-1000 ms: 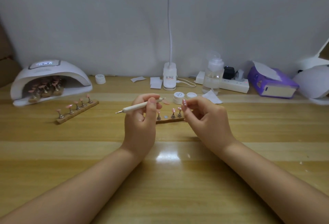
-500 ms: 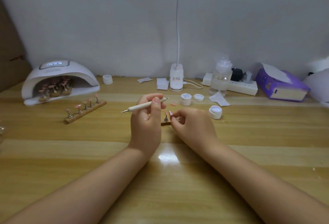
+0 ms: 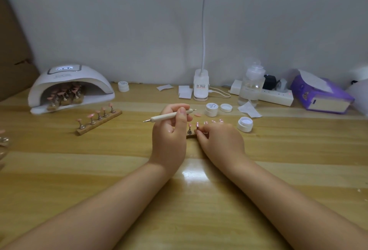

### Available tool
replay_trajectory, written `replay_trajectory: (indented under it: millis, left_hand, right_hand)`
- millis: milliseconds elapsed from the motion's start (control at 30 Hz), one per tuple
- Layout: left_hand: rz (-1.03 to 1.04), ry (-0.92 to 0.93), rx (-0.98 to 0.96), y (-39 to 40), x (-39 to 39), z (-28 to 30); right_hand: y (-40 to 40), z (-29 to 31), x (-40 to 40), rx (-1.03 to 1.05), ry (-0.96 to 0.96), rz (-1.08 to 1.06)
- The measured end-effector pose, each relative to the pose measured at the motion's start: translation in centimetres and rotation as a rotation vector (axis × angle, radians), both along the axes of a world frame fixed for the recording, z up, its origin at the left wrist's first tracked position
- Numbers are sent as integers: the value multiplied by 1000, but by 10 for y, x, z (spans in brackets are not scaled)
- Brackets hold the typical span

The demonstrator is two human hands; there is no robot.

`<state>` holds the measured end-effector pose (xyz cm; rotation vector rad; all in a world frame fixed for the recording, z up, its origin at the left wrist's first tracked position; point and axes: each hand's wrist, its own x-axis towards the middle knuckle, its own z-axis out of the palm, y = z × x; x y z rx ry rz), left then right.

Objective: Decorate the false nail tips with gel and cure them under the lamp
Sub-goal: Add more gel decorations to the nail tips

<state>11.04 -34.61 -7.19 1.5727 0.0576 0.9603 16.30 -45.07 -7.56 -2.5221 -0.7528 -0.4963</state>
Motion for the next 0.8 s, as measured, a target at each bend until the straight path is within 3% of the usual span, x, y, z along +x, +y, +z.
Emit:
replay_trajectory:
  millis: [233, 333, 533, 700, 800]
  left_hand:
    - [3, 11, 8, 0, 0, 1]
    - [4, 11, 14, 0, 0, 1]
    - [-3, 23, 17, 1, 0, 1]
    - [-14, 35, 29, 1, -1, 1]
    - [-12, 36, 41, 1, -1, 1]
  right_hand:
    - [-2, 0, -4, -83, -99, -21]
    - [-7, 5, -5, -100, -53, -27]
    - [-42, 47, 14, 106, 23, -155]
    - [-90, 49, 53, 262, 244, -344]
    - [-102, 31, 64, 187, 409, -322]
